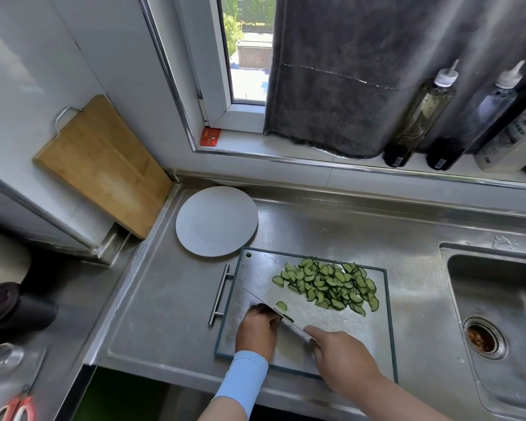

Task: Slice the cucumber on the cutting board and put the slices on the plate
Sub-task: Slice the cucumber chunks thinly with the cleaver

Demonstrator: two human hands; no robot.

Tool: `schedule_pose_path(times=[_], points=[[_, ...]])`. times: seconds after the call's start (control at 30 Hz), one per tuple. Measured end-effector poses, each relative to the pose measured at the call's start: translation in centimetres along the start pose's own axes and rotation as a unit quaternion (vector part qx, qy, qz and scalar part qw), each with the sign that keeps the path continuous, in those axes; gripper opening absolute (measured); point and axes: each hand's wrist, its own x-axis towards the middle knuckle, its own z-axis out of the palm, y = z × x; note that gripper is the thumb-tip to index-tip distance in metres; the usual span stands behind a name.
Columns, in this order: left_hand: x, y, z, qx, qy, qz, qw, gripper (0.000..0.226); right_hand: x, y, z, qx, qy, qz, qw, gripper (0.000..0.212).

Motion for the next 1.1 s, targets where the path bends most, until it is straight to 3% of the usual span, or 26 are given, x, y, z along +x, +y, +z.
schedule_pose_path(times=[0.47,0.7,0.93,1.1], points=[[0.2,-1.4,1.7,-0.033,0.002,-0.021,0.999,0.017,1.2,-0.2,-0.2,0.017,-0.037,0.018,0.999,0.016],[-0.1,-1.4,2.0,-0.032,0.017,-0.006,0.999,0.024,3.1,-1.3,0.1,-0.008,-0.036,0.005,0.999,0.037],[0.0,-1.2,1.6,-0.012,0.01,-0.012,1.0,0.028,1.3,-0.3,0.2,-0.004,-0.009,-0.007,1.0,0.014],[-0.1,-0.8,0.9,-0.017,0.022,0.017,0.999,0.031,-0.4,1.1,0.1,-0.006,0.0,-0.001,1.0,0.019]])
